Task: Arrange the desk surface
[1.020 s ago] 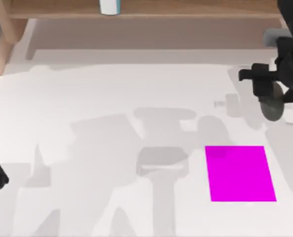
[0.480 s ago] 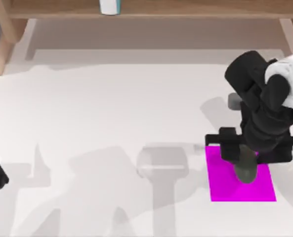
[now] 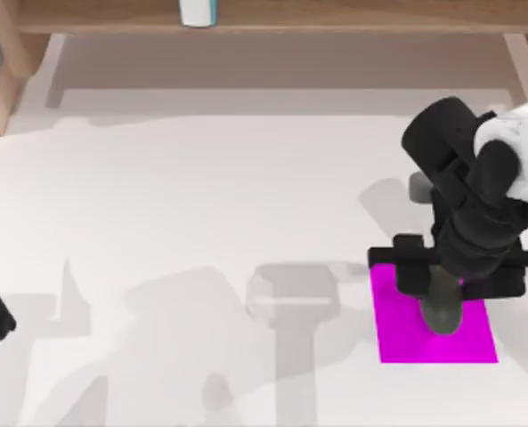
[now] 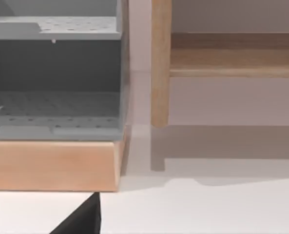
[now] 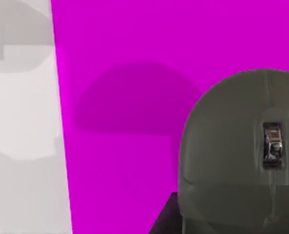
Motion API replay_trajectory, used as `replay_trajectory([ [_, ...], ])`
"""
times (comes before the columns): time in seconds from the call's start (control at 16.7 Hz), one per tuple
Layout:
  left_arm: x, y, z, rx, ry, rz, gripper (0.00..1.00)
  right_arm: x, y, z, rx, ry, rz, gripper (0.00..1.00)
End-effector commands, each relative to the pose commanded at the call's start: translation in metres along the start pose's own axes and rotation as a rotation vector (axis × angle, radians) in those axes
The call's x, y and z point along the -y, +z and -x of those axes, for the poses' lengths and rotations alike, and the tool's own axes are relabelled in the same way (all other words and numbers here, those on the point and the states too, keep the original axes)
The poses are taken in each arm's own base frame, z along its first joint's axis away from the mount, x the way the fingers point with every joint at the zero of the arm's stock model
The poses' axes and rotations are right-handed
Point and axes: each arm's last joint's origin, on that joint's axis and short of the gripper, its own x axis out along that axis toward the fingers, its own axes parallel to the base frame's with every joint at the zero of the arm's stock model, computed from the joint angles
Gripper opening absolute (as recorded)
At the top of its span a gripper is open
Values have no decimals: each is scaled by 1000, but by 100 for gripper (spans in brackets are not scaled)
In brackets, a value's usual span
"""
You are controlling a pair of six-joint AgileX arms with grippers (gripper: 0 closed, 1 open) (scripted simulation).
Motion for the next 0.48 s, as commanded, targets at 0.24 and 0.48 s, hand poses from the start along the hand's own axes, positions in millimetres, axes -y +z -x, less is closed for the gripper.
replay_trajectory([
  [0.24,0,0,0,0,0,0,100,-1,2,6,22,13,-1,0],
  [0.48,0,0,0,0,0,0,100,-3,5,13,54,31,-2,0],
])
